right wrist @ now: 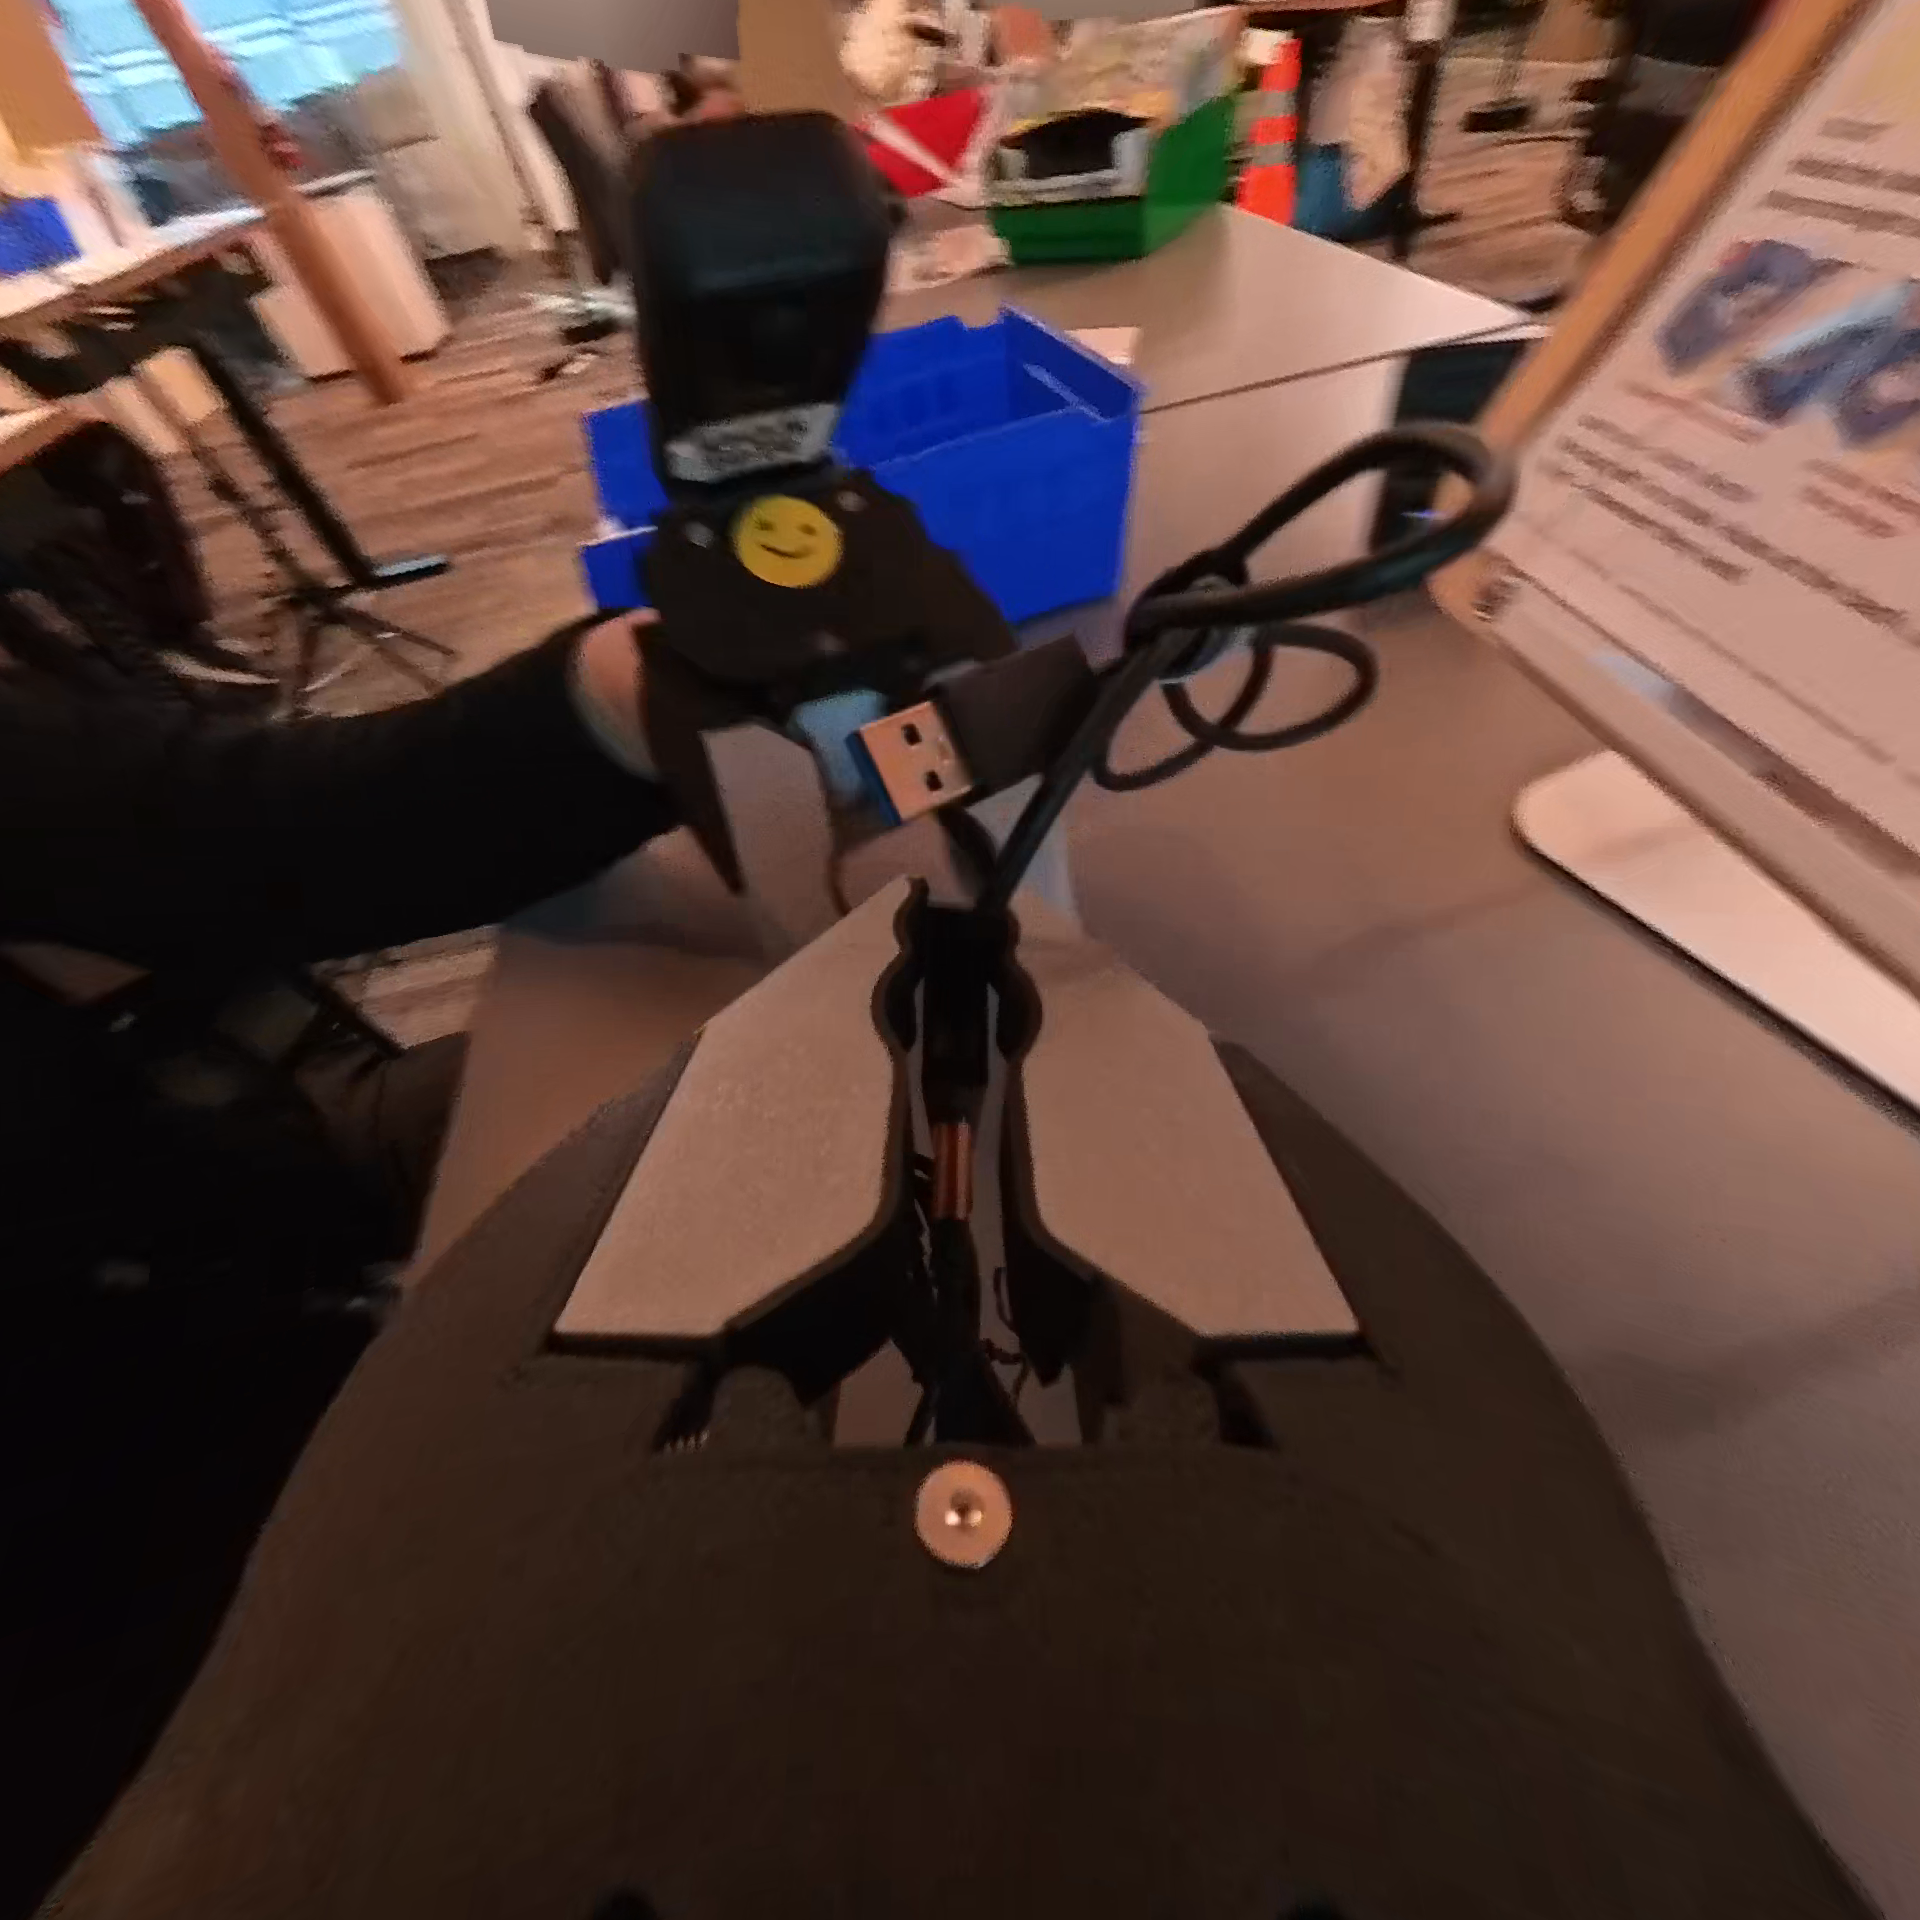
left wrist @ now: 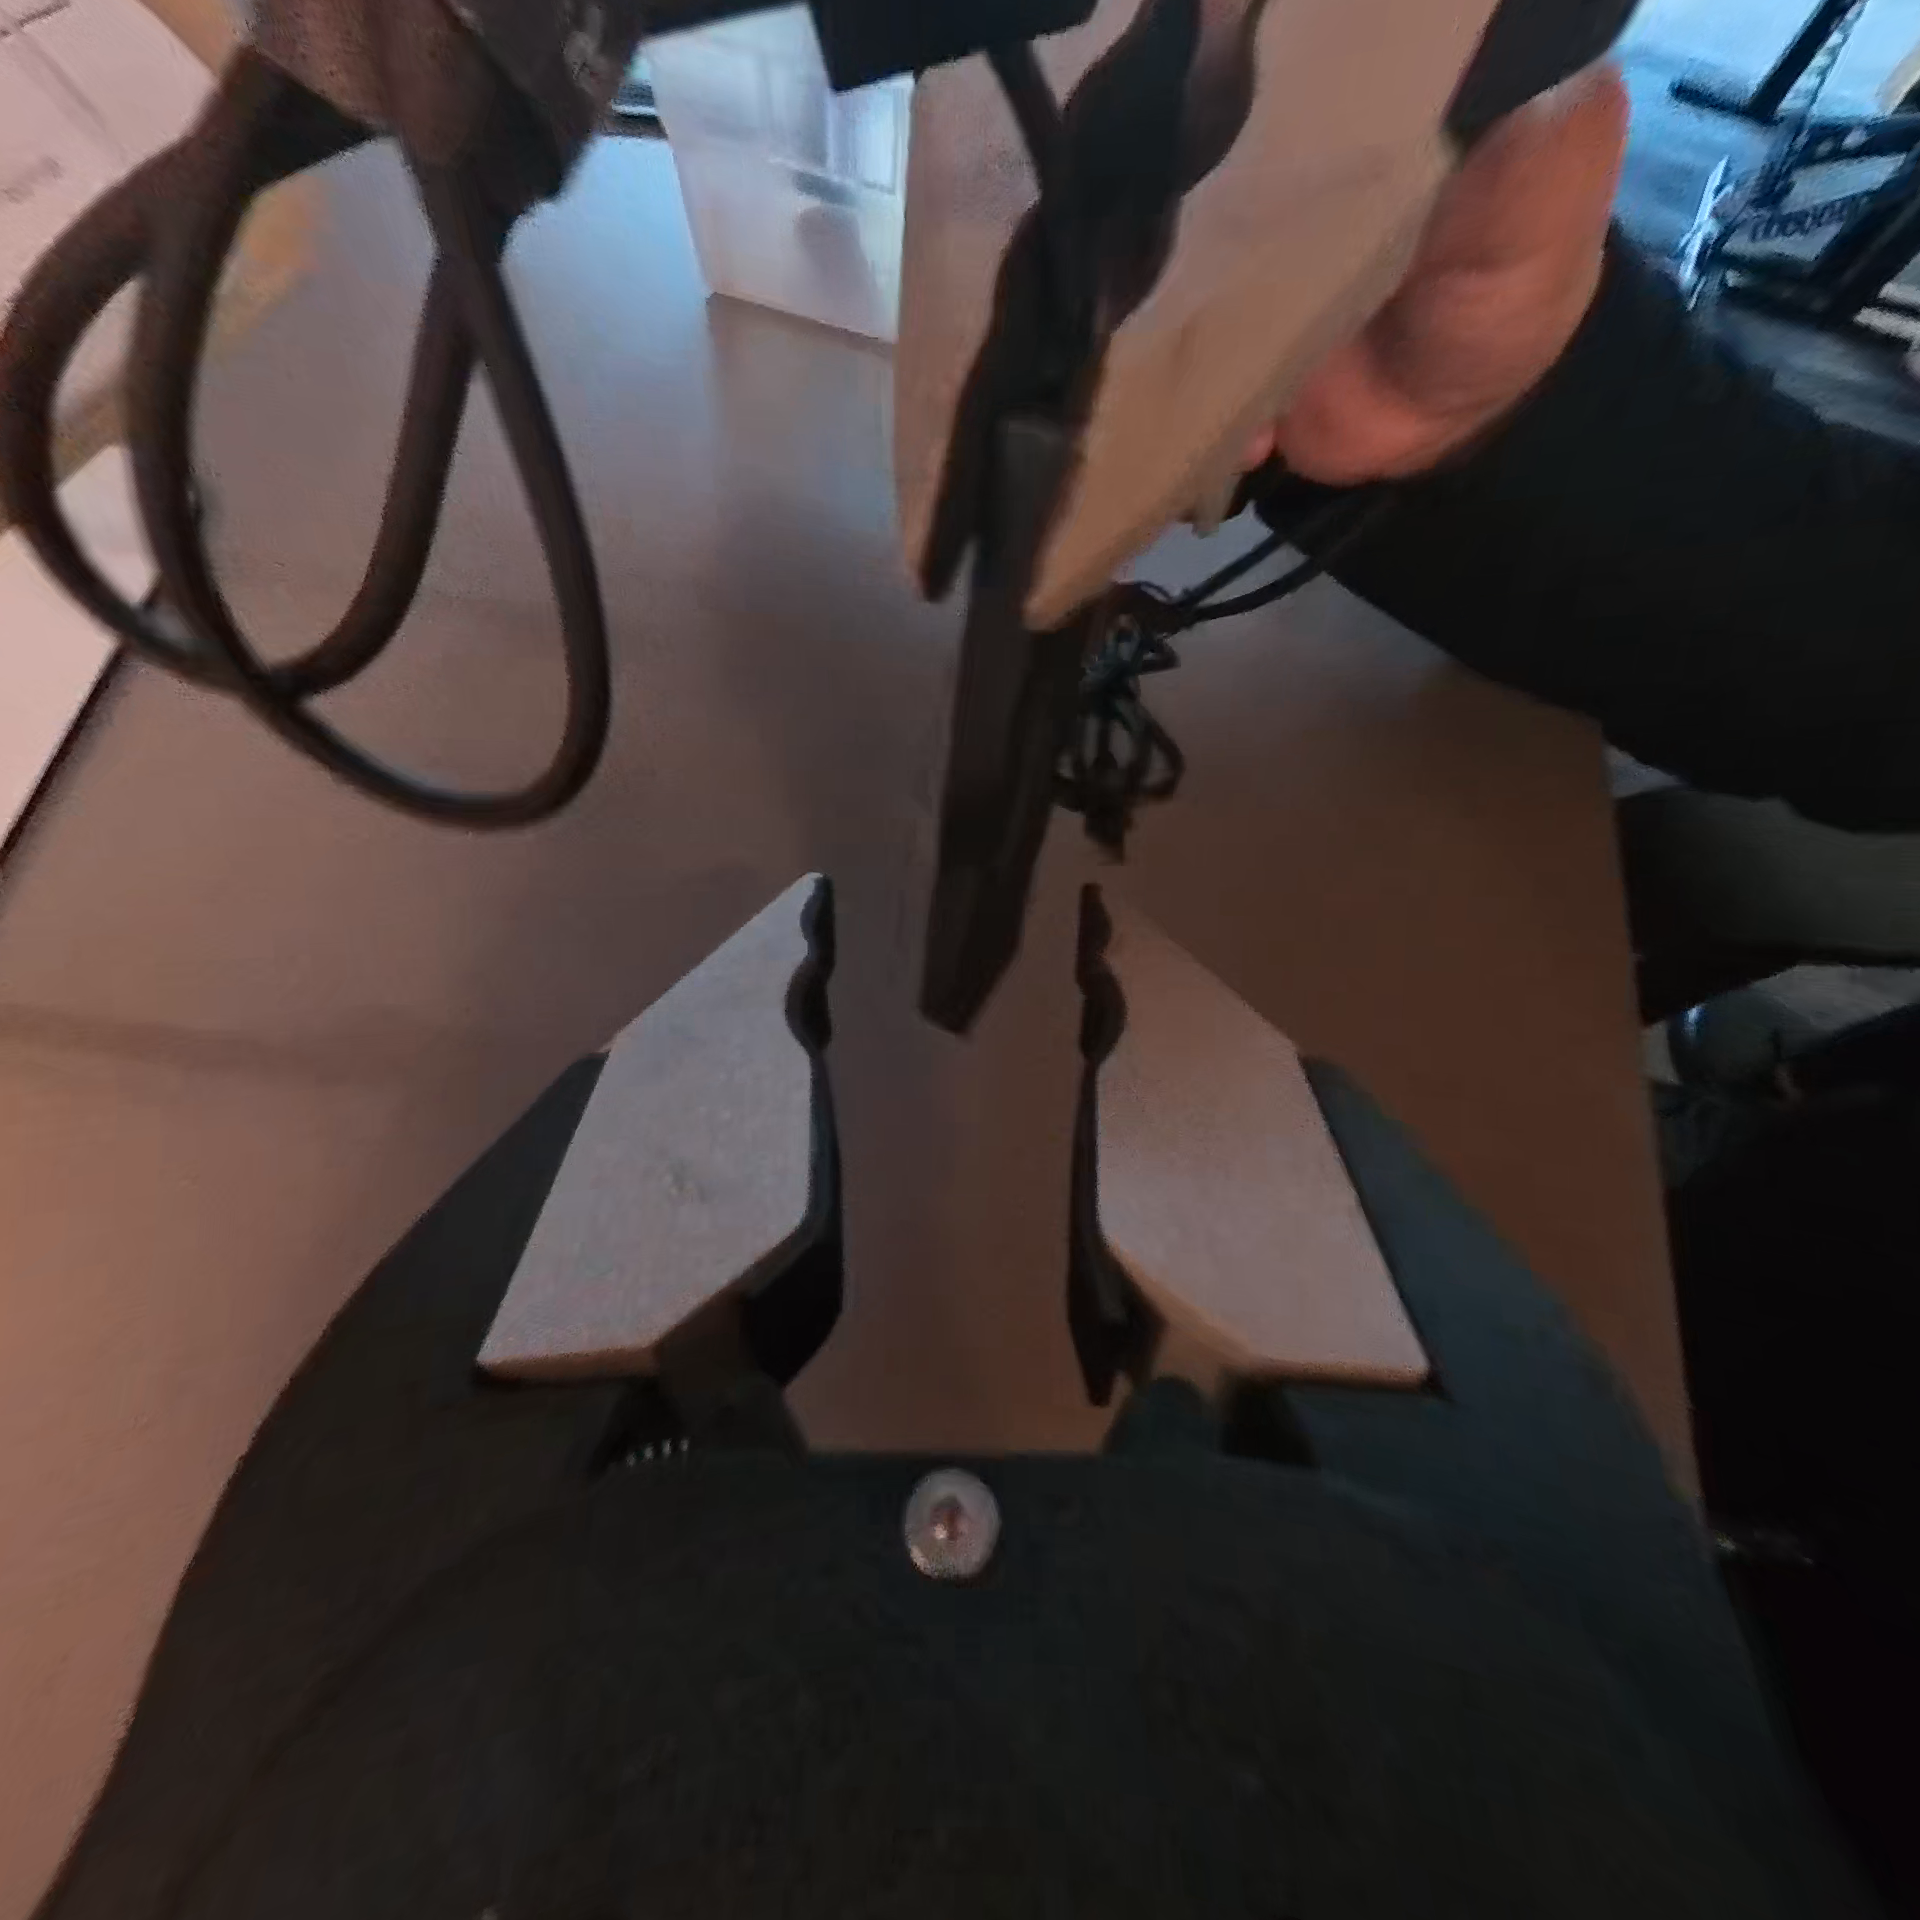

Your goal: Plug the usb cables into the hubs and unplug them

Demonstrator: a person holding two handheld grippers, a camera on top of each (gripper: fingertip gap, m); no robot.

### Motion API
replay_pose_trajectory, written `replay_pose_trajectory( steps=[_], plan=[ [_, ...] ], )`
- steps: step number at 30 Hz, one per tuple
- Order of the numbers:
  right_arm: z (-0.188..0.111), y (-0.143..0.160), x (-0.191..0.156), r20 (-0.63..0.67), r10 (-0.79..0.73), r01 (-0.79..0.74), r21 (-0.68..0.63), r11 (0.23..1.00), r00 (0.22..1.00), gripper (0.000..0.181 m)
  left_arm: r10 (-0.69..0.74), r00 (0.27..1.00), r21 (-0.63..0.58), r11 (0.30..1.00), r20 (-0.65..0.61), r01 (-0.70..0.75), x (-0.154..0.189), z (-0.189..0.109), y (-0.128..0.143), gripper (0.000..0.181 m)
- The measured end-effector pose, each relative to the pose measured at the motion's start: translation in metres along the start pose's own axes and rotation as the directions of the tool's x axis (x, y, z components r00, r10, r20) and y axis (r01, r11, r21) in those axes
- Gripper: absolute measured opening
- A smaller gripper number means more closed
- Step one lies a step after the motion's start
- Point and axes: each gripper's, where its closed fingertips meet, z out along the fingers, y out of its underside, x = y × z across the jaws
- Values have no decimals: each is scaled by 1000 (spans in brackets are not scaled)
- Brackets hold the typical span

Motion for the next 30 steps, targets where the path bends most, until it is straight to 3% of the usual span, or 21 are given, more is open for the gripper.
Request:
replay_pose_trajectory(
  steps=[2,3,6,9,13,17,19,23,28,30],
  plan=[
    [9,4,-15,72,-16,17,-26,1000,997,8,65,998,-30,997,-18,-65,10,11,3,37],
    [15,9,-16,65,-33,37,-58,998,997,8,105,993,-46,993,-51,-107,20,16,6,15],
    [20,20,-26,101,-80,93,-126,988,992,8,145,985,-93,984,-97,-154,30,23,17,11],
    [15,8,-28,98,-92,99,-69,993,991,10,80,986,-67,994,-144,-90,32,22,14,9],
    [-23,-25,5,-149,-135,147,76,986,980,25,43,998,-24,999,-54,-44,11,11,7,9],
    [-94,-49,55,-531,-40,194,238,952,846,18,-66,997,190,980,35,58,-17,-17,-23,9],
    [-123,-54,65,-596,58,196,353,915,801,12,-131,991,312,943,27,116,-27,-33,-37,9],
    [-122,-64,48,-375,135,94,533,841,917,26,-140,990,454,883,6,122,-30,-51,-54,8],
    [-72,-50,40,-219,150,-37,451,892,964,65,-146,985,496,851,-94,173,-18,-50,-63,9],
    [-54,-43,35,-189,138,-50,409,911,972,66,-147,983,507,842,-110,183,-16,-50,-65,9]
  ],
)
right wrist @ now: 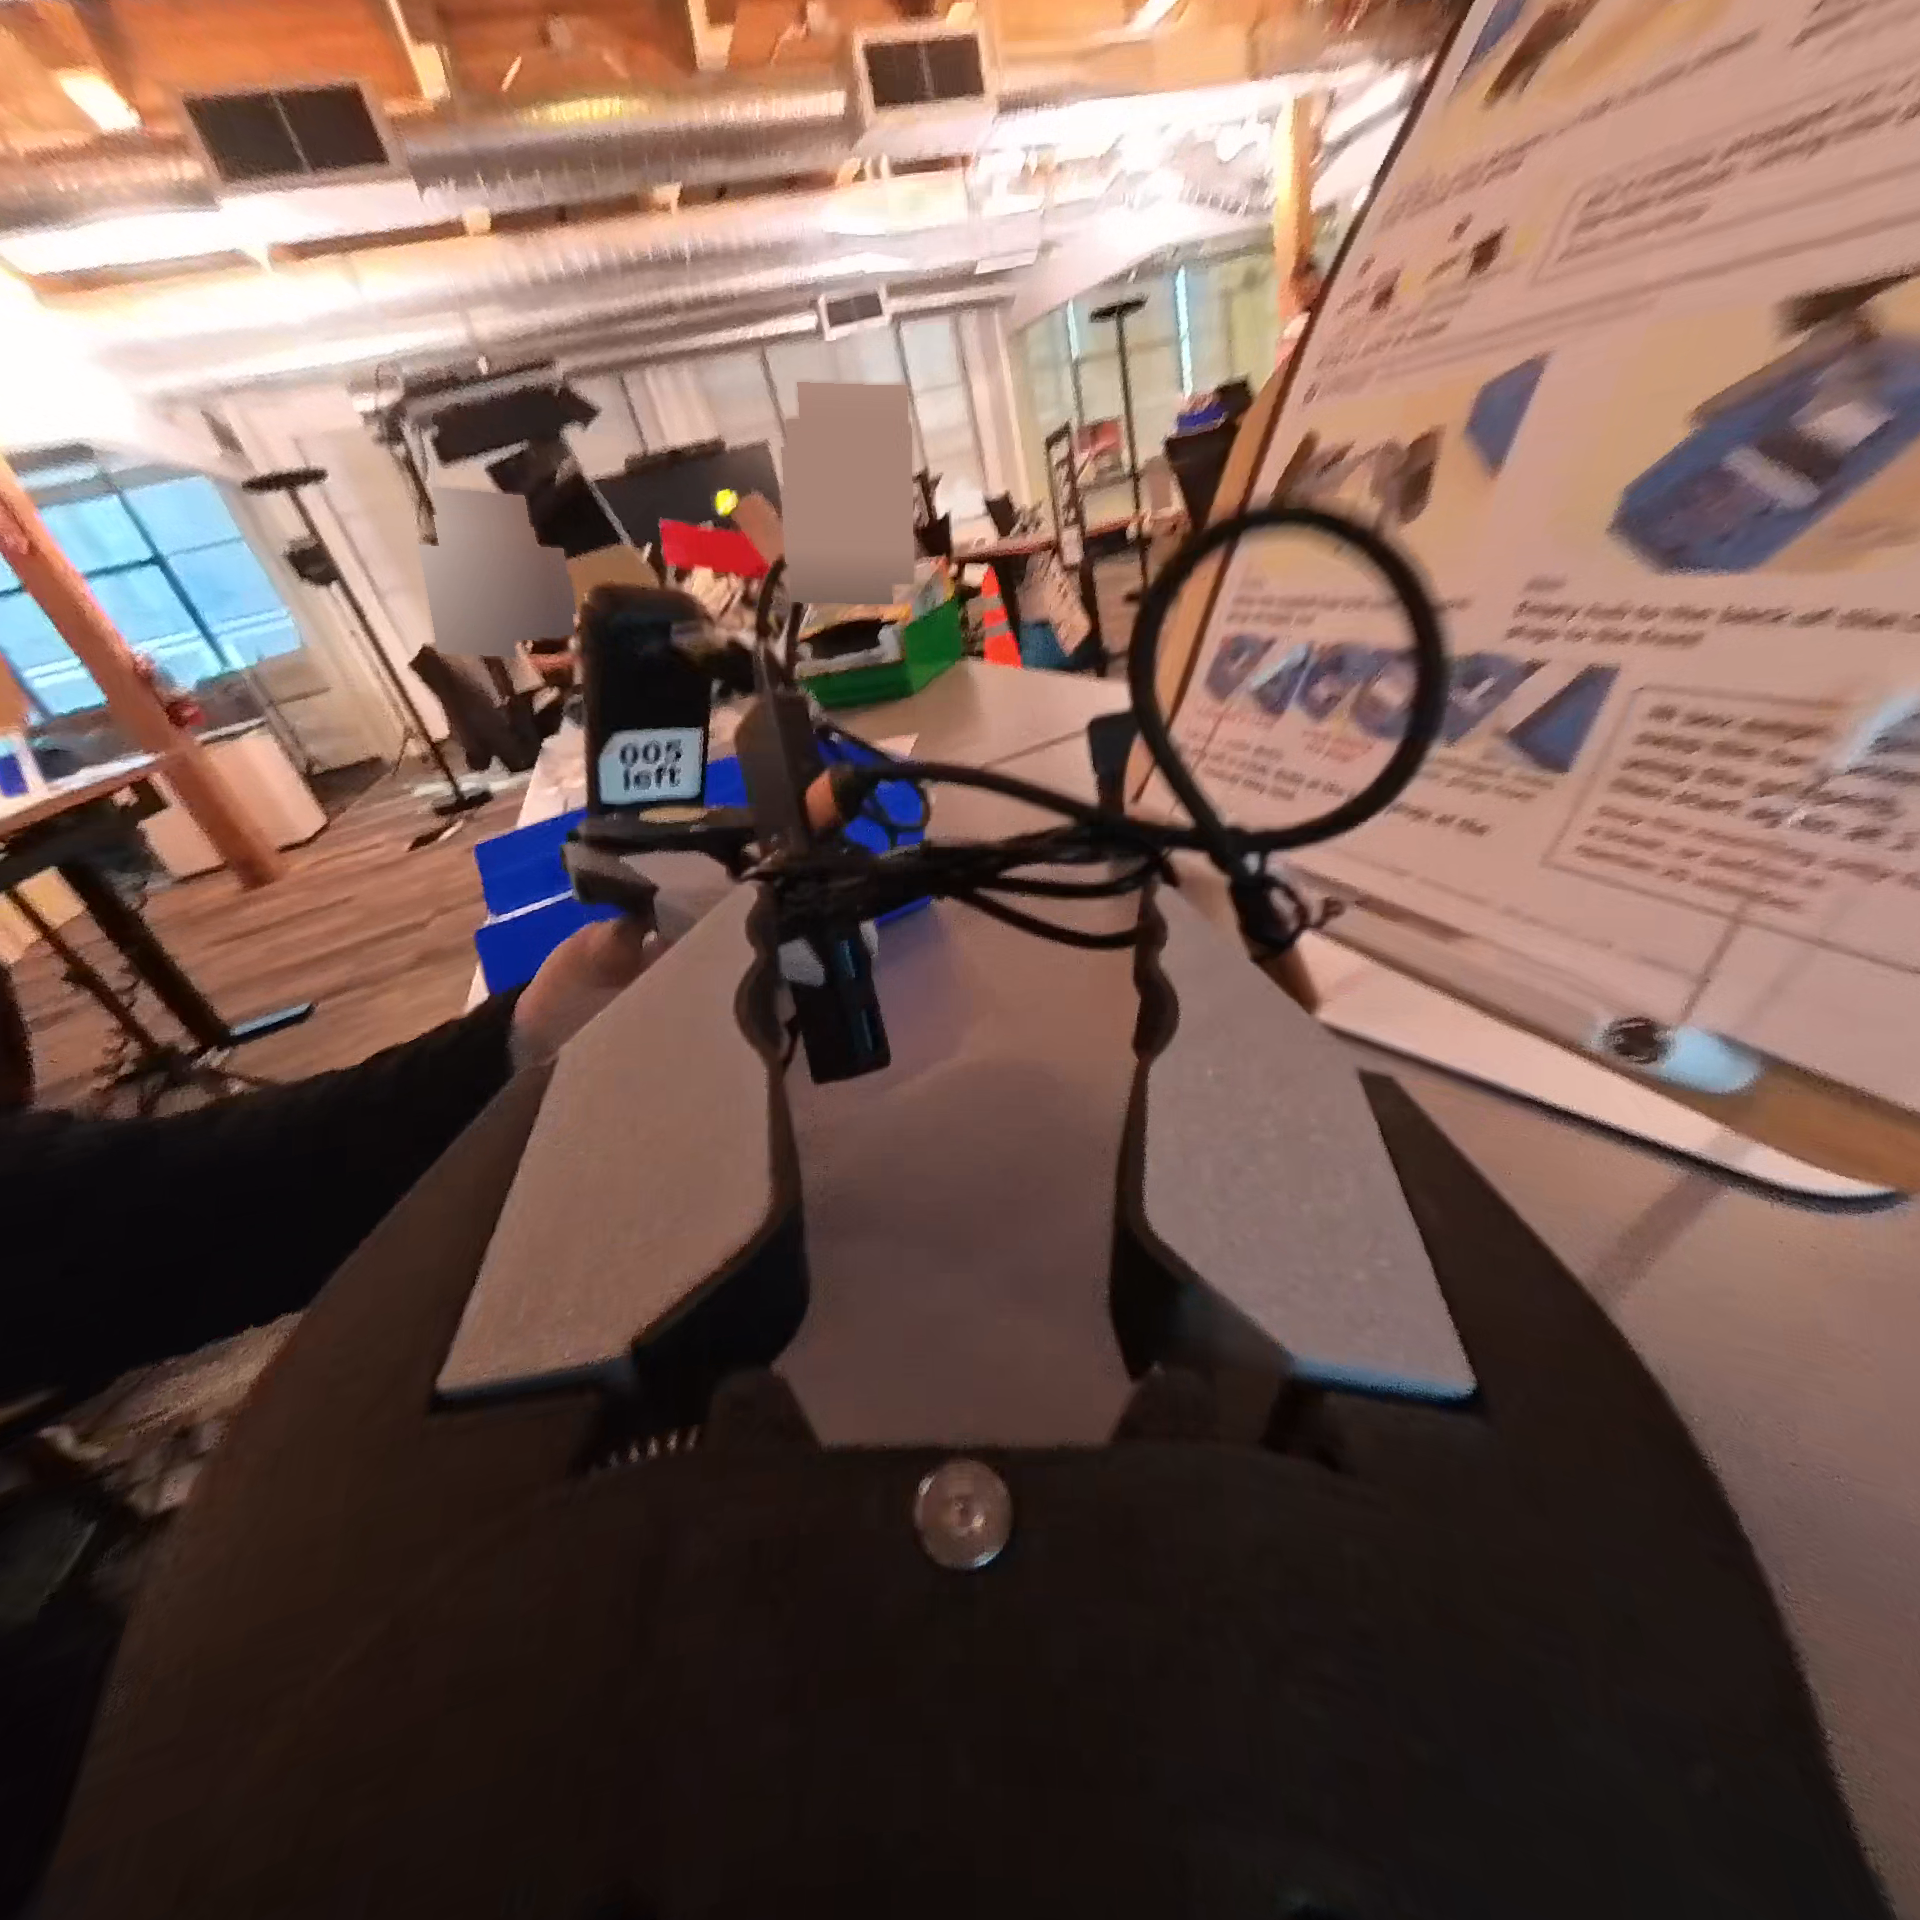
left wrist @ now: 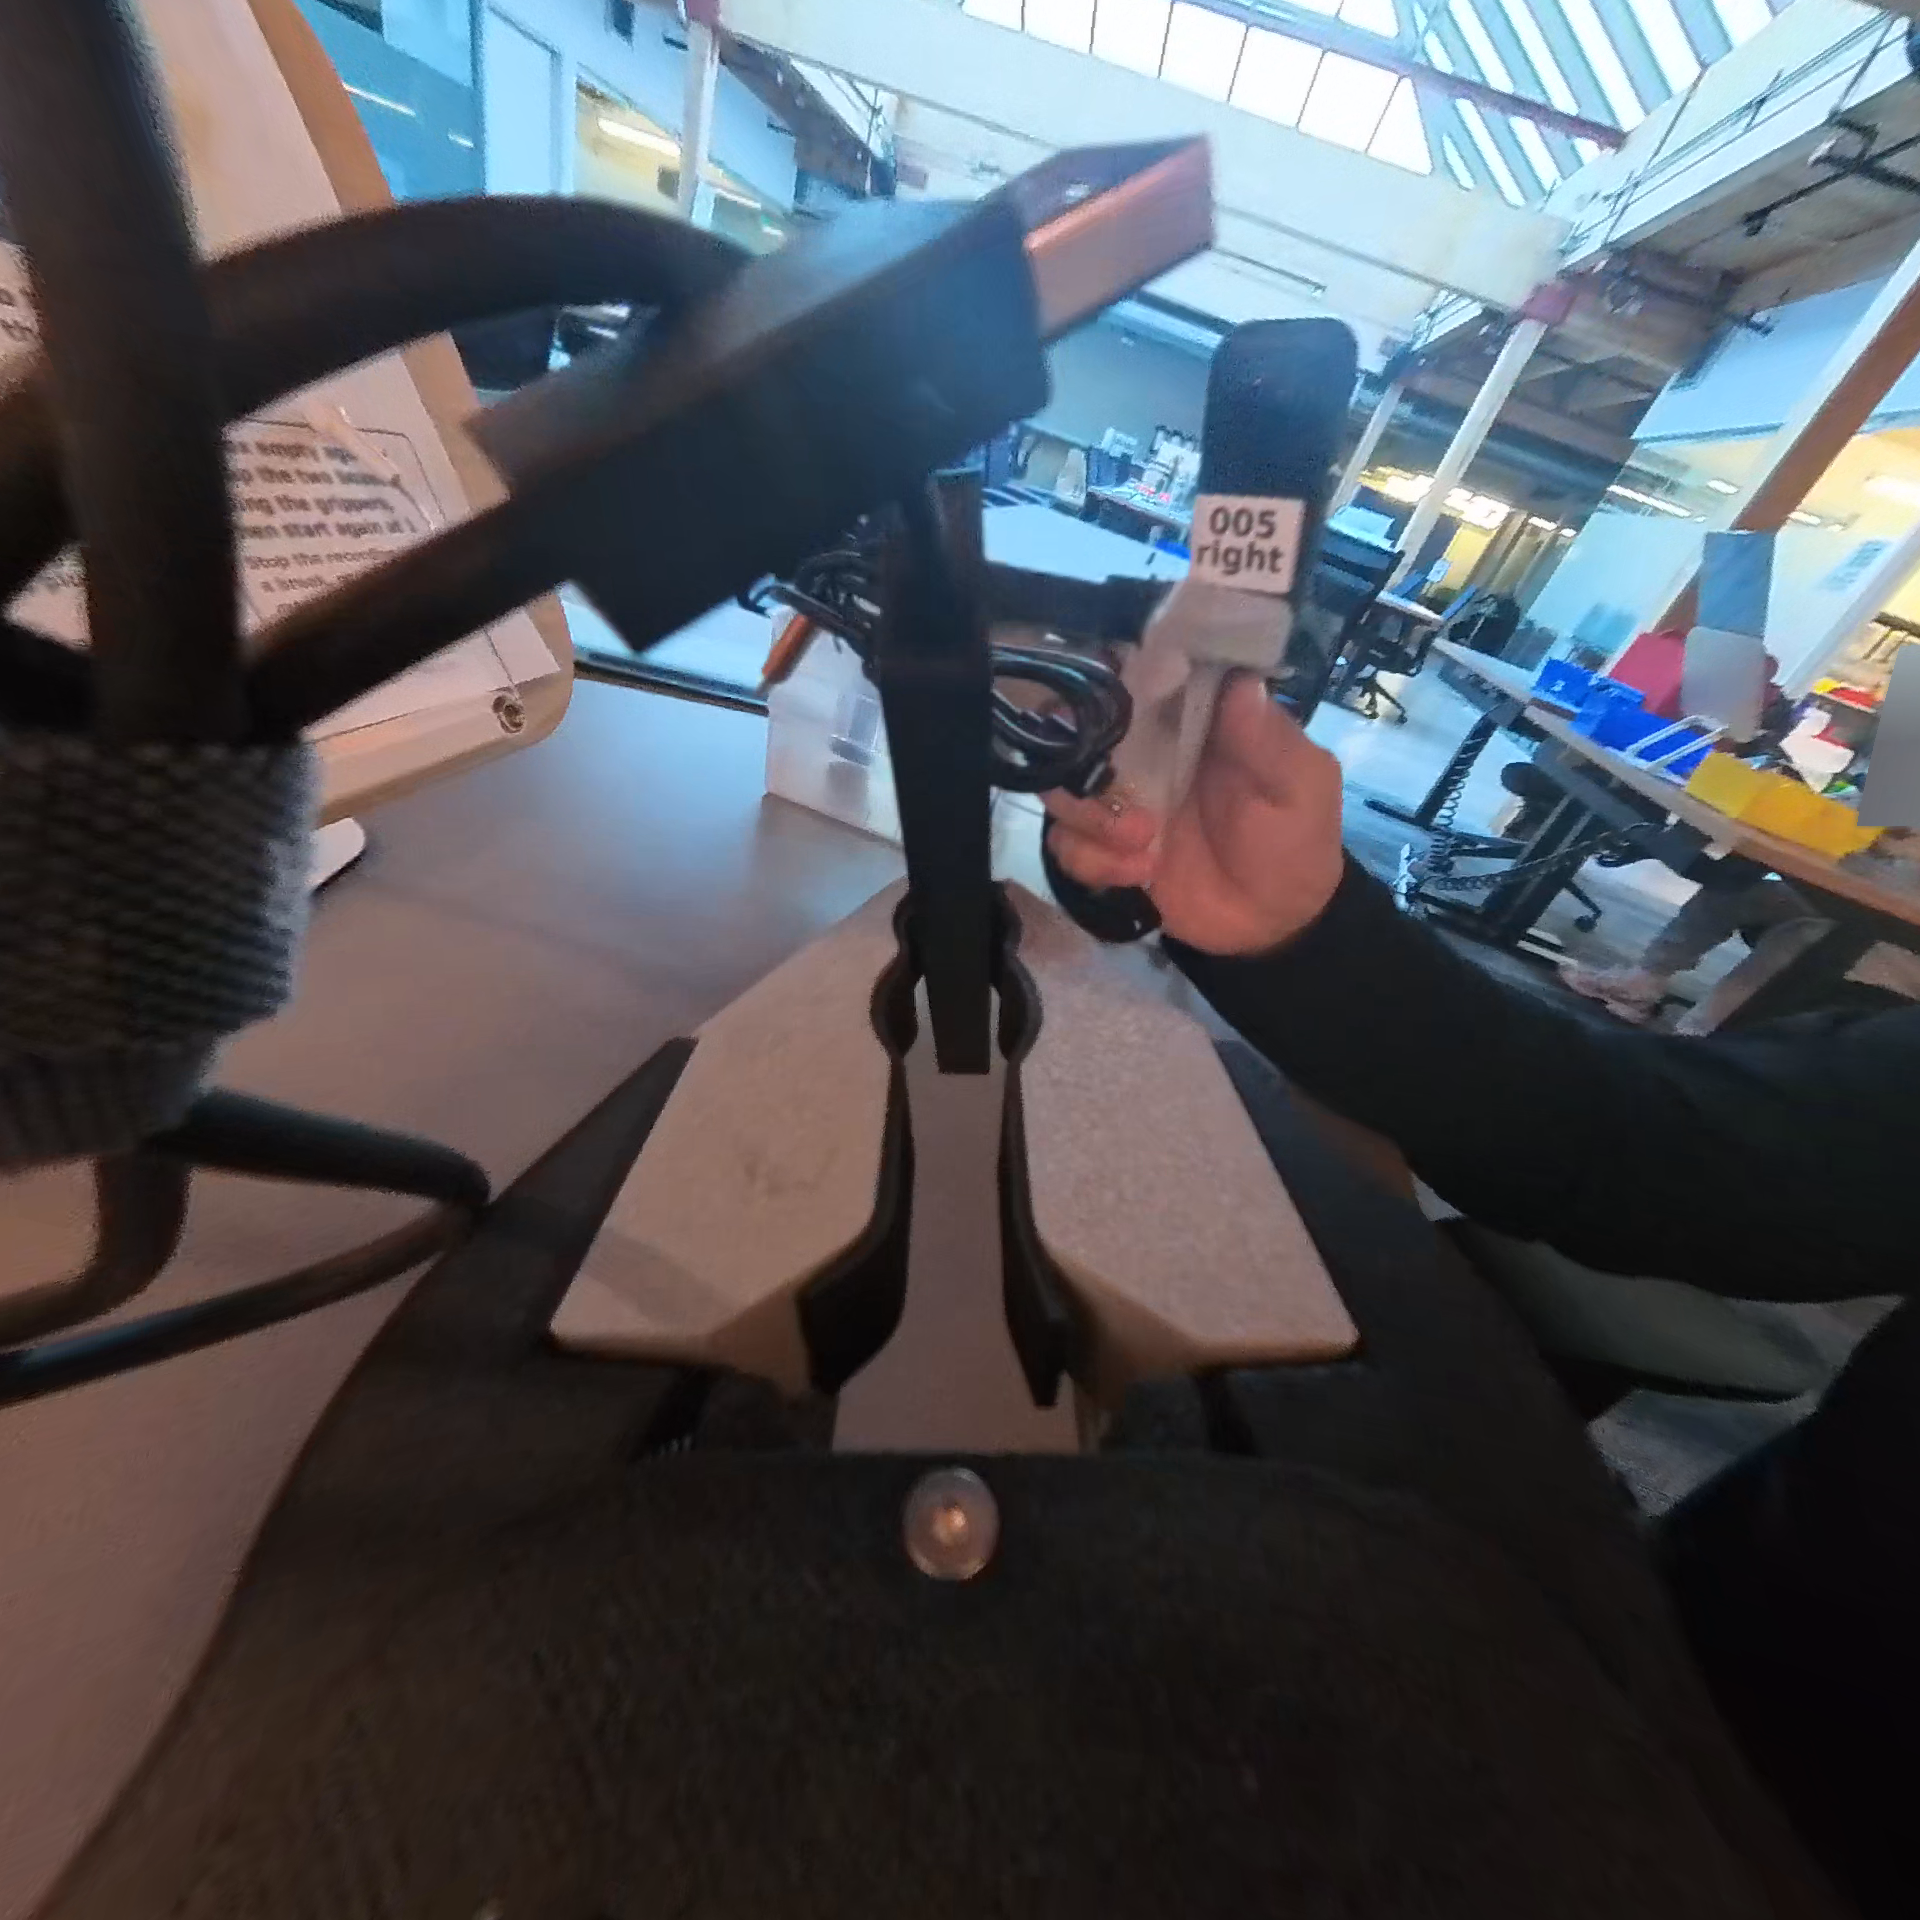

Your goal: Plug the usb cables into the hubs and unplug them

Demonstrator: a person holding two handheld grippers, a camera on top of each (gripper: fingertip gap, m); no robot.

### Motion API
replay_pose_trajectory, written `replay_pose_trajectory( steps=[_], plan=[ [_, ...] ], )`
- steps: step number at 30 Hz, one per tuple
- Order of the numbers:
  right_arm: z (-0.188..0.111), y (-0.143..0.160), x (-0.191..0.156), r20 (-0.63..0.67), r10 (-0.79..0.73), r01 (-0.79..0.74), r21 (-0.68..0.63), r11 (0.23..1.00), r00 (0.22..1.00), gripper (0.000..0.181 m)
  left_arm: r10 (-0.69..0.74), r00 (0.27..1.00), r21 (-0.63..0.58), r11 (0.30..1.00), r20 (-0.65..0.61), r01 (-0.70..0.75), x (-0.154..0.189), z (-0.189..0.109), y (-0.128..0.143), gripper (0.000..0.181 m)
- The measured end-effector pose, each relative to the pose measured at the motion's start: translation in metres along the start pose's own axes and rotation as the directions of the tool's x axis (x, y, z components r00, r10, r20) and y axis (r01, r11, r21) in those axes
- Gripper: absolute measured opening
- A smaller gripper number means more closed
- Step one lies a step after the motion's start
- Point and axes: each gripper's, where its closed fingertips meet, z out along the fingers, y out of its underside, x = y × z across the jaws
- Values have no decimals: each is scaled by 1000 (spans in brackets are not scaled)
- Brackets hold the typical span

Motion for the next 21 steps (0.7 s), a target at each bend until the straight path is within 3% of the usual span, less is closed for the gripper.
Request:
replay_pose_trajectory(
  steps=[4,6,12,14,21],
  plan=[
    [8,14,6,-60,-3,-1,-52,999,998,57,9,1000,21,1000,18,-9,-3,-1,-3,9],
    [7,16,10,-72,10,-14,-61,998,997,63,16,999,48,999,30,-17,-5,-4,-7,9],
    [27,38,-22,112,54,-40,-130,991,992,58,-11,999,65,998,-37,13,5,1,-7,9],
    [33,43,-40,196,50,-23,-134,991,979,32,-6,999,37,999,-48,8,8,8,0,9],
    [30,58,-43,214,-11,64,-245,967,977,26,30,996,-74,997,-80,-36,15,12,15,9]
  ],
)
